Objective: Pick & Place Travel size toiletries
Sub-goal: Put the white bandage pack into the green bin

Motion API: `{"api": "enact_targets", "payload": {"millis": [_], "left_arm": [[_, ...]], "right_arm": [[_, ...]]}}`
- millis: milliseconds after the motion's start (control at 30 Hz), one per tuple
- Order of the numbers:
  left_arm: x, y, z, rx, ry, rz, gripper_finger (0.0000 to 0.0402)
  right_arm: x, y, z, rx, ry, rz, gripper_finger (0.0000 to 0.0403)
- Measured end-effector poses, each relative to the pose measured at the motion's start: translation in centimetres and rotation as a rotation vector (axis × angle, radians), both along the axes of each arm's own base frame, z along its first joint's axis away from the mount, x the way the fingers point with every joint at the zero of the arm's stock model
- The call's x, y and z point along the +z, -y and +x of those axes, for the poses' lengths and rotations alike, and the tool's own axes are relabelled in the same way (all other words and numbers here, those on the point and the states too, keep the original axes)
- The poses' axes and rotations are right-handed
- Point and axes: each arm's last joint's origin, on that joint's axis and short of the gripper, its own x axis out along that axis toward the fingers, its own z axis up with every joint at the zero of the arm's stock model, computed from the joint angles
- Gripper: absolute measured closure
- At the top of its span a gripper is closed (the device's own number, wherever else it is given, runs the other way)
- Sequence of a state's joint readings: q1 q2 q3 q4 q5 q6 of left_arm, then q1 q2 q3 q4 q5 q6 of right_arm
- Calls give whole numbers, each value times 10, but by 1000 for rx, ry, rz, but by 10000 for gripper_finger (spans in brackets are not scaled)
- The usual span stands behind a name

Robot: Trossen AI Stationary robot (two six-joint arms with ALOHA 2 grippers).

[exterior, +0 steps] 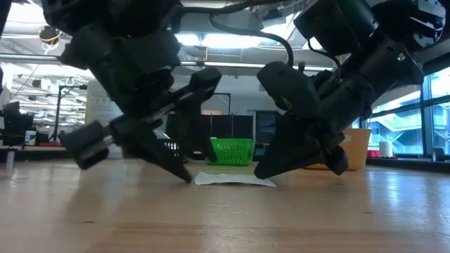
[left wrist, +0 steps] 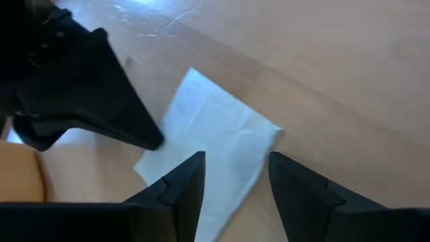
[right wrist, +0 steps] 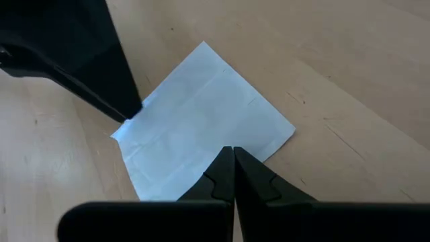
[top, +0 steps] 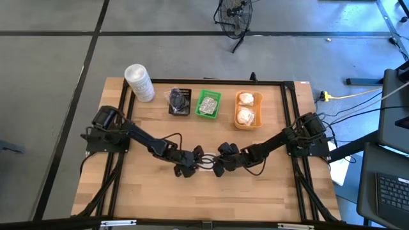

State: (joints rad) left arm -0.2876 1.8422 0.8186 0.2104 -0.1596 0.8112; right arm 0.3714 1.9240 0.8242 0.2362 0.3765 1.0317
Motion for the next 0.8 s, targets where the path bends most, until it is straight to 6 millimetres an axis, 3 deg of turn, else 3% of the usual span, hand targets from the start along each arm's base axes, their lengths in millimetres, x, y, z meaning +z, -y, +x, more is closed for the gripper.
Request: {"api": "enact_targets", "payload": {"millis": [467,800], "left_arm": [[-4,-2,-1,18,-55,61,254],[-6,8,-6,-151,-89,97,304]], "right_arm": [[0,0,0,5,1,0,401],[0,0,0,0,4,7,397]]}}
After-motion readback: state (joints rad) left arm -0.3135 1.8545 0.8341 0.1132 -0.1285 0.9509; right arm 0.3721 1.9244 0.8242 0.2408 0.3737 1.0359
